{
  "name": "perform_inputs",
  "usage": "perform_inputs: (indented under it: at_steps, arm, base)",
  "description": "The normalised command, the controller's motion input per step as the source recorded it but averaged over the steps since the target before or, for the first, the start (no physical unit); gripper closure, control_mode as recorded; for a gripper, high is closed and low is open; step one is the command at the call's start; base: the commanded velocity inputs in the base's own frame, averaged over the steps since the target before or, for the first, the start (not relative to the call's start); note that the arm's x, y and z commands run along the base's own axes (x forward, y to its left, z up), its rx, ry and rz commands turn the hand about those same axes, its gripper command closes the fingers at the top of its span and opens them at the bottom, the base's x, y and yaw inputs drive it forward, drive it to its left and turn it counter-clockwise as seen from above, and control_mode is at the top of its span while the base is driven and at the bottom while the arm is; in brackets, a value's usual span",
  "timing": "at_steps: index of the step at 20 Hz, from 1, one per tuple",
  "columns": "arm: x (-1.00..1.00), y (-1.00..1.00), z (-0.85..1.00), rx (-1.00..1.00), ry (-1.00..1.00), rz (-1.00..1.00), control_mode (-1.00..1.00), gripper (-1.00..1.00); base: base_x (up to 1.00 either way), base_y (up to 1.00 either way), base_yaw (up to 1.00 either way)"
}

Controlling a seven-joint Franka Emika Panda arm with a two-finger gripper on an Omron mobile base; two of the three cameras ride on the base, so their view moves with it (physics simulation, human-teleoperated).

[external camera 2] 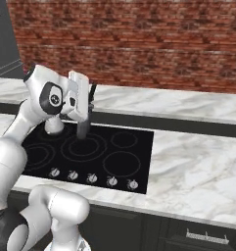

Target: Pick the pan from the cabinet and place it on the stove. Then turn on the stove burner for the pan.

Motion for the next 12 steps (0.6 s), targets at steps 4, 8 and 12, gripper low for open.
perform_inputs:
  at_steps: [4,8,12]
  arm:
    - [0.51,-0.82,-0.17,0.22,0.07,0.00,-1.00,1.00]
    - [0.29,-0.78,-0.31,0.25,0.05,0.04,-1.00,1.00]
    - [0.20,-0.23,-0.22,0.27,0.04,0.10,-1.00,1.00]
  base:
    - [0.00,0.00,0.00]
    - [0.00,0.00,0.00]
    - [0.00,0.00,0.00]
